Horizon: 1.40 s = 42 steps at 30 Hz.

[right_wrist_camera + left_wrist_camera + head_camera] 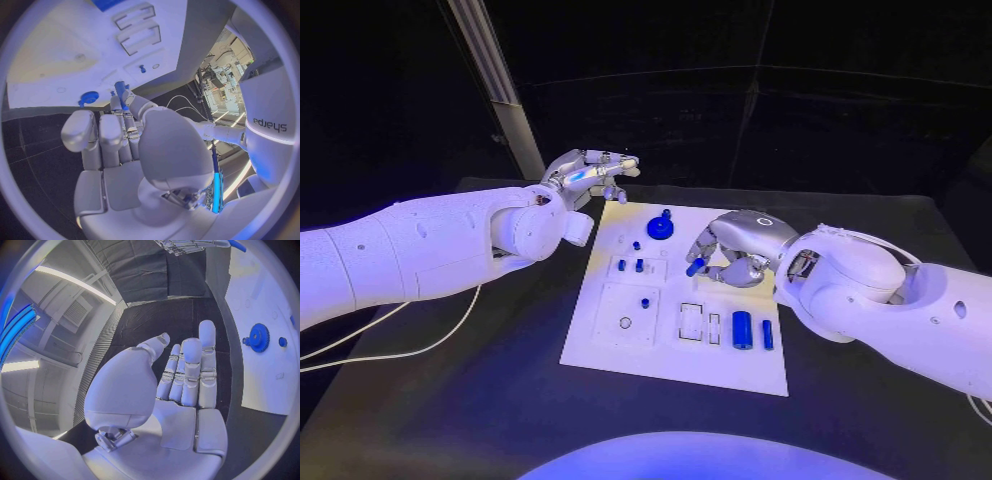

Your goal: Assemble the parts on the task board

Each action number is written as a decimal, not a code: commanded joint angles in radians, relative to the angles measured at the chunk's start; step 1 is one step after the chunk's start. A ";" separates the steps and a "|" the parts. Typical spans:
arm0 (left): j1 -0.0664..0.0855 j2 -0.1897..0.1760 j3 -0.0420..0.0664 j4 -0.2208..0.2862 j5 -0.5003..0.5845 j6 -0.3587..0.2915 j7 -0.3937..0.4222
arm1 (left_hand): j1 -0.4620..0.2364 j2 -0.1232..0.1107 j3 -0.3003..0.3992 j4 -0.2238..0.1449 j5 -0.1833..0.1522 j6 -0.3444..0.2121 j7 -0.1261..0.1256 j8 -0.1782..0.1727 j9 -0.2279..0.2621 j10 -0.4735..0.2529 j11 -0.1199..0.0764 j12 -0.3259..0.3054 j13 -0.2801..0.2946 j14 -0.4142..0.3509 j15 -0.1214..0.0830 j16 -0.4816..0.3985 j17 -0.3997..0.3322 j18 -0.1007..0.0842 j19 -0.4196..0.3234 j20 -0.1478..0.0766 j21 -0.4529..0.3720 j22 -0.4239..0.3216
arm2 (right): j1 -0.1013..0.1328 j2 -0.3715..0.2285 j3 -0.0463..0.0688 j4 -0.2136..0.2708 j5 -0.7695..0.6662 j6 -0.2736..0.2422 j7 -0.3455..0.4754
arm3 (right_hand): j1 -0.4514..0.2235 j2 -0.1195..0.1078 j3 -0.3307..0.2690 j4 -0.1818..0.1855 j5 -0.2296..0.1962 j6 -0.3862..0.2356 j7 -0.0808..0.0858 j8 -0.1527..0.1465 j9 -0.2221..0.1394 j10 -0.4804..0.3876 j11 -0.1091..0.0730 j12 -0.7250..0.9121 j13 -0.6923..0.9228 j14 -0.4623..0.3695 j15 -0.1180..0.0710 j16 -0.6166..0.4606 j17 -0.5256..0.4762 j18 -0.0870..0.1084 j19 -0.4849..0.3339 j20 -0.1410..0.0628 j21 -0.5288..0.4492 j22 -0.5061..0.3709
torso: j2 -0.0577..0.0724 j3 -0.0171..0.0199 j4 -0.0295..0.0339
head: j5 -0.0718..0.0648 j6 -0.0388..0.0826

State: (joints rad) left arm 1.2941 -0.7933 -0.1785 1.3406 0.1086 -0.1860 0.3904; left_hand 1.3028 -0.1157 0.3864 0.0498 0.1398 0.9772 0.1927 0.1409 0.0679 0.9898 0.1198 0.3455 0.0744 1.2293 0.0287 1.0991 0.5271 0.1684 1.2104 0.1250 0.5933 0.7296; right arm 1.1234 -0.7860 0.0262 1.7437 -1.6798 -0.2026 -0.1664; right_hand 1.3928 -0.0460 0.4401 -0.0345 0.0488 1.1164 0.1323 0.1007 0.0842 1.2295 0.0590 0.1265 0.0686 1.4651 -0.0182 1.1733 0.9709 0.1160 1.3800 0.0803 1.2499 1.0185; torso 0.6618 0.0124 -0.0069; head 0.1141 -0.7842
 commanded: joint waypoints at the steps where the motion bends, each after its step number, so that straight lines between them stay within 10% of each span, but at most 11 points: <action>1: 0.002 0.003 0.001 0.000 0.001 0.014 0.002 | 0.005 0.005 -0.002 -0.006 -0.003 -0.007 -0.001 0.007 0.000 -0.010 0.000 0.006 0.000 -0.007 0.003 0.004 -0.001 0.015 0.000 0.005 -0.004 -0.001 | 0.001 0.048 0.001 -0.008 0.035 -0.025 0.036 | -0.007 0.000 0.004 0.005 0.002 0.006 0.004 -0.002 -0.001 0.006 0.004 -0.005 -0.001 0.021 -0.005 0.007 0.001 -0.013 0.006 0.001 0.004 0.000 | 0.001 -0.0002 0.0006 | 0.006 -0.004; 8: 0.002 0.009 0.001 -0.001 0.001 0.015 0.002 | 0.005 0.005 -0.002 -0.006 -0.003 -0.007 -0.001 0.007 0.000 -0.010 0.000 0.006 0.000 -0.007 0.003 0.004 -0.001 0.015 0.000 0.005 -0.004 -0.001 | -0.012 0.166 -0.004 -0.056 0.024 0.001 0.073 | -0.005 0.002 0.008 0.004 0.003 0.005 0.006 -0.004 -0.002 0.005 0.005 -0.008 -0.002 0.020 -0.005 0.007 0.001 -0.012 0.005 0.001 0.003 -0.001 | 0.002 -0.0003 0.0022 | 0.016 -0.010; 18: 0.002 0.012 0.001 -0.001 0.001 0.014 0.003 | 0.005 0.005 -0.002 -0.006 -0.003 -0.007 -0.001 0.007 0.000 -0.010 0.000 0.006 0.000 -0.007 0.003 0.004 -0.001 0.015 0.000 0.005 -0.004 -0.001 | -0.032 0.247 -0.041 -0.119 0.003 0.066 0.089 | -0.005 0.003 0.010 0.003 0.003 0.004 0.007 -0.006 -0.002 0.004 0.006 -0.011 -0.002 0.019 -0.004 0.006 -0.002 -0.012 0.004 0.001 0.002 -0.003 | 0.001 -0.0002 -0.0015 | 0.032 -0.021; 42: 0.002 0.018 0.001 -0.005 0.001 0.016 0.001 | 0.008 0.006 -0.001 -0.007 -0.003 -0.007 -0.001 0.007 0.000 -0.010 0.000 0.007 0.000 -0.007 0.003 0.004 -0.002 0.015 0.000 0.005 -0.004 -0.002 | -0.054 0.307 -0.065 -0.177 -0.028 0.140 0.093 | -0.004 0.003 0.013 0.001 0.004 0.002 0.009 -0.008 -0.003 0.003 0.007 -0.015 -0.002 0.019 -0.003 0.005 -0.005 -0.012 0.003 0.002 0.002 -0.003 | 0.001 0.0004 -0.0012 | 0.043 -0.033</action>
State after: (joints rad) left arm 1.2943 -0.7766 -0.1784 1.3356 0.1086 -0.1823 0.3880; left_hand 1.3028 -0.1157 0.3864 0.0498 0.1398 0.9772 0.1927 0.1448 0.0679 0.9862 0.1233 0.3493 0.0745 1.2293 0.0287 1.0991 0.5264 0.1684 1.2104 0.1250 0.5934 0.7292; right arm 1.0678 -0.4804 -0.0390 1.5667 -1.6925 -0.0915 -0.0785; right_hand 1.3931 -0.0462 0.4464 -0.0336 0.0460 1.1139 0.1408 0.0900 0.0803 1.2329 0.0628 0.1148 0.0680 1.4651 -0.0181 1.1789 0.9680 0.1162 1.3799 0.0803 1.2499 1.0154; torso 0.6626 0.0130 -0.0083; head 0.1568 -0.8165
